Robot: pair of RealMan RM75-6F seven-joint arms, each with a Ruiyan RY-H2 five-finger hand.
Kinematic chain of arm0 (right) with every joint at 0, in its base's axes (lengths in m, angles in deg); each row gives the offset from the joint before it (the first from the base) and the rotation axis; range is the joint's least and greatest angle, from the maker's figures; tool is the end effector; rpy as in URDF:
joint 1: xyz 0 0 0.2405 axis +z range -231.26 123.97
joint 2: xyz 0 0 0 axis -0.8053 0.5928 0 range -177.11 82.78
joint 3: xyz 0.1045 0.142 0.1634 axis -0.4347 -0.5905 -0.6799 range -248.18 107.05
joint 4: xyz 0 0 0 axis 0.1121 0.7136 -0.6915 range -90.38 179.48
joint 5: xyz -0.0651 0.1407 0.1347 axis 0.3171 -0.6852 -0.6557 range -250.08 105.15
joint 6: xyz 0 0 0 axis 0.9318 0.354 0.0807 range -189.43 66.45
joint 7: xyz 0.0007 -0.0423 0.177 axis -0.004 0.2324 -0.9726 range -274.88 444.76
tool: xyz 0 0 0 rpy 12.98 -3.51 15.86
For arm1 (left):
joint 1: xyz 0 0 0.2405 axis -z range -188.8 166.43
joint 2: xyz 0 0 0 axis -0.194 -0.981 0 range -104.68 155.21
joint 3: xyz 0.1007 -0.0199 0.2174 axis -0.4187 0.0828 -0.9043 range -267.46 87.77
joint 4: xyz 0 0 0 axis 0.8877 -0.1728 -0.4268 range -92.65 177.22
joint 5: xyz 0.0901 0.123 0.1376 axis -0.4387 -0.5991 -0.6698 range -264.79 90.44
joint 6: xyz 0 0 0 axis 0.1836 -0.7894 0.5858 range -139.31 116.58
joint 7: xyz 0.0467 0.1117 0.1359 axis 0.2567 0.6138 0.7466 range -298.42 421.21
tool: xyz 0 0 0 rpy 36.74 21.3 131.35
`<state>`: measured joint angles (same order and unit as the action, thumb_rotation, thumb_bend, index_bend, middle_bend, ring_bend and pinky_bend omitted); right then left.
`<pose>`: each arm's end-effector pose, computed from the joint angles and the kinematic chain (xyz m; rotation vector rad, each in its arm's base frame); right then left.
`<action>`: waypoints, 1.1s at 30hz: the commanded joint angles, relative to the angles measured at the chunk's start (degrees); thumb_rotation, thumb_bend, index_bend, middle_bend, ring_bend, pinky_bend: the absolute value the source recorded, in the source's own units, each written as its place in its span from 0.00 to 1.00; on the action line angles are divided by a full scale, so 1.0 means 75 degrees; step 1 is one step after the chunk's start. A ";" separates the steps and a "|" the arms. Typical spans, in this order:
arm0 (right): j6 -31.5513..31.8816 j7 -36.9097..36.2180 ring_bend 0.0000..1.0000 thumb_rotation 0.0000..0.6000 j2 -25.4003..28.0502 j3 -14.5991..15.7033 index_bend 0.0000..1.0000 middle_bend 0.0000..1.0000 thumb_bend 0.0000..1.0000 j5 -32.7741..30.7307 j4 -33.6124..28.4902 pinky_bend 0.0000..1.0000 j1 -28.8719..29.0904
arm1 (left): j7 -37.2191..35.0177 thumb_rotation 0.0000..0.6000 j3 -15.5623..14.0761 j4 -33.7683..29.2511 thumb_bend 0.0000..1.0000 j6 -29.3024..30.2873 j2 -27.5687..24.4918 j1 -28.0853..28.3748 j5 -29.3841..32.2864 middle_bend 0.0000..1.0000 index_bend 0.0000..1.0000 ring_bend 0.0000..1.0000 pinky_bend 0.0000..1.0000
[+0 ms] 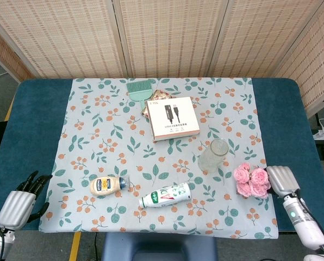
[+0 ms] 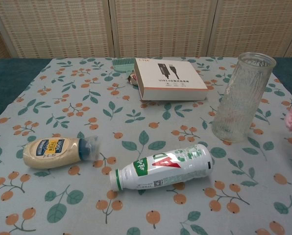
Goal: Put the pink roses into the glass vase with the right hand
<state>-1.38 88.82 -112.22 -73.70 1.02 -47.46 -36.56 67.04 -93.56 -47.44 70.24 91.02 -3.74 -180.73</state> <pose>-0.3054 -0.2689 0.0946 1.5815 -1.1454 0.6553 -0.2860 0.2031 0.1135 -1.6616 -0.8439 -0.8050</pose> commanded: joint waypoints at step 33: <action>-0.0666 -0.7283 0.93 1.00 0.4071 -0.1702 0.89 0.88 0.52 0.0649 -0.3364 1.00 0.2210 | 0.0058 1.00 -0.0017 -0.0035 0.35 0.0001 -0.0006 -0.0004 -0.0051 0.16 0.11 0.06 0.28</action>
<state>-4.55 33.36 -79.72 -85.73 7.06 -74.53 -21.21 67.47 -93.68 -47.71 70.26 90.97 -3.77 -181.12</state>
